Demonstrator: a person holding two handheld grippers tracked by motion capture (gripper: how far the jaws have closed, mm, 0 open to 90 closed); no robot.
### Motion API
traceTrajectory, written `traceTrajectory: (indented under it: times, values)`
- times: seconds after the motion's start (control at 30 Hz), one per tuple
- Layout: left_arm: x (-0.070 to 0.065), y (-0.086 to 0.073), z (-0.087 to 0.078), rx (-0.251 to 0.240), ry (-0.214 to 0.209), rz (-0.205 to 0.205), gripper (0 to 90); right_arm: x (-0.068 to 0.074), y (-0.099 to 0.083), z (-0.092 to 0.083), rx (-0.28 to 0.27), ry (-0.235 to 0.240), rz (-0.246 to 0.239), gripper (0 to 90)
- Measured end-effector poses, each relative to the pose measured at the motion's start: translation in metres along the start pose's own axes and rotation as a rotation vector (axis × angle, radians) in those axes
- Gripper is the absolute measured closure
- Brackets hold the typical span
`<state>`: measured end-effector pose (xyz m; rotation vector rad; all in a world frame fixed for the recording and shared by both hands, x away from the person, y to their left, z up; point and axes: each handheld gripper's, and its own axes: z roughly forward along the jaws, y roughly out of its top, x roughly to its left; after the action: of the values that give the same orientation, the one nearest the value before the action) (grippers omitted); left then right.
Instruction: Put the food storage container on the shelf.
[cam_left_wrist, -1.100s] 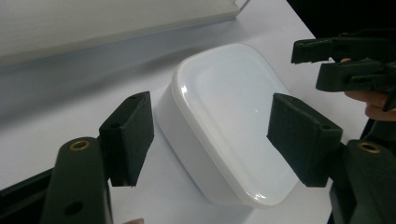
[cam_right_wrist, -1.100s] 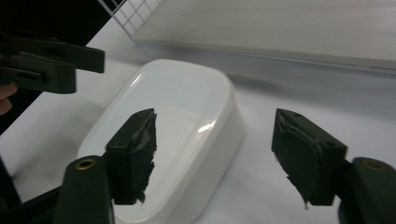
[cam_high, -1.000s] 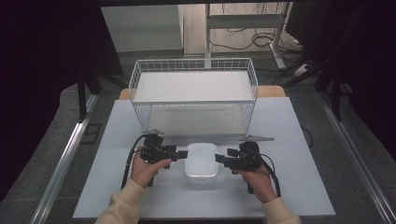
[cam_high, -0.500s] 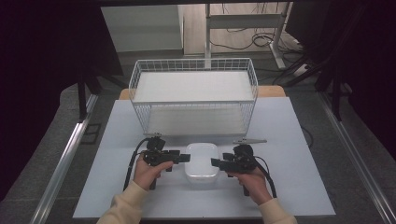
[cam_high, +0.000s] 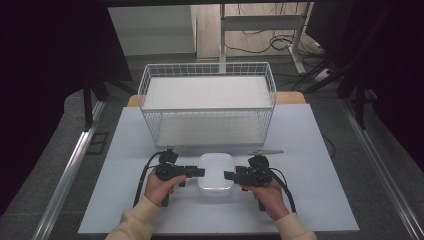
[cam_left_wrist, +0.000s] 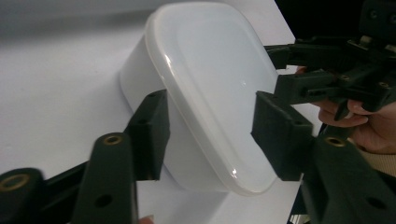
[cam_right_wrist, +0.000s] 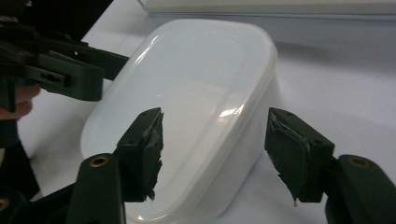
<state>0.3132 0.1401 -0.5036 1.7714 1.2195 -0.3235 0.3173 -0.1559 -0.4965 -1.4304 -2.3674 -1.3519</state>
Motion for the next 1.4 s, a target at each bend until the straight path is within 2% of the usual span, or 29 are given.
traceTrajectory:
  times: [0.1, 0.17, 0.2, 0.23, 0.47, 0.57, 0.7, 0.9, 1.13, 1.4]
  values:
    - [-0.001, -0.001, 0.002, 0.013, 0.006, 0.001, 50.0, -0.002, -0.001, 0.000, 0.000, 0.026, 0.044, 46.3]
    - [-0.003, -0.002, 0.002, 0.007, 0.028, -0.002, 53.0, -0.006, -0.001, -0.002, -0.002, 0.047, 0.110, 53.8]
    - [-0.003, -0.002, 0.002, 0.007, 0.028, -0.002, 54.9, -0.006, -0.001, -0.002, -0.002, 0.047, 0.110, 53.8]
    - [-0.004, -0.003, 0.001, 0.016, 0.046, 0.003, 57.4, -0.010, -0.001, -0.005, -0.015, 0.067, 0.146, 60.4]
    - [0.001, -0.009, -0.008, -0.032, -0.011, -0.048, 68.1, -0.012, -0.004, -0.013, -0.016, 0.109, 0.194, 69.1]
    - [-0.004, -0.011, -0.012, -0.044, -0.004, -0.027, 70.7, -0.010, -0.005, -0.015, -0.023, 0.124, 0.196, 71.6]
    - [-0.010, -0.014, -0.016, -0.053, -0.005, -0.011, 73.6, -0.008, -0.006, -0.019, -0.019, 0.119, 0.198, 73.6]
    - [-0.018, -0.017, -0.024, -0.068, -0.050, 0.023, 80.8, -0.006, -0.008, -0.026, -0.032, 0.107, 0.179, 77.7]
    - [-0.018, -0.017, -0.025, -0.064, -0.042, 0.035, 81.1, -0.001, -0.009, -0.028, -0.037, 0.092, 0.144, 78.1]
    - [-0.022, -0.017, -0.029, -0.085, -0.042, 0.055, 81.1, 0.004, -0.007, -0.035, -0.060, 0.093, 0.105, 78.6]
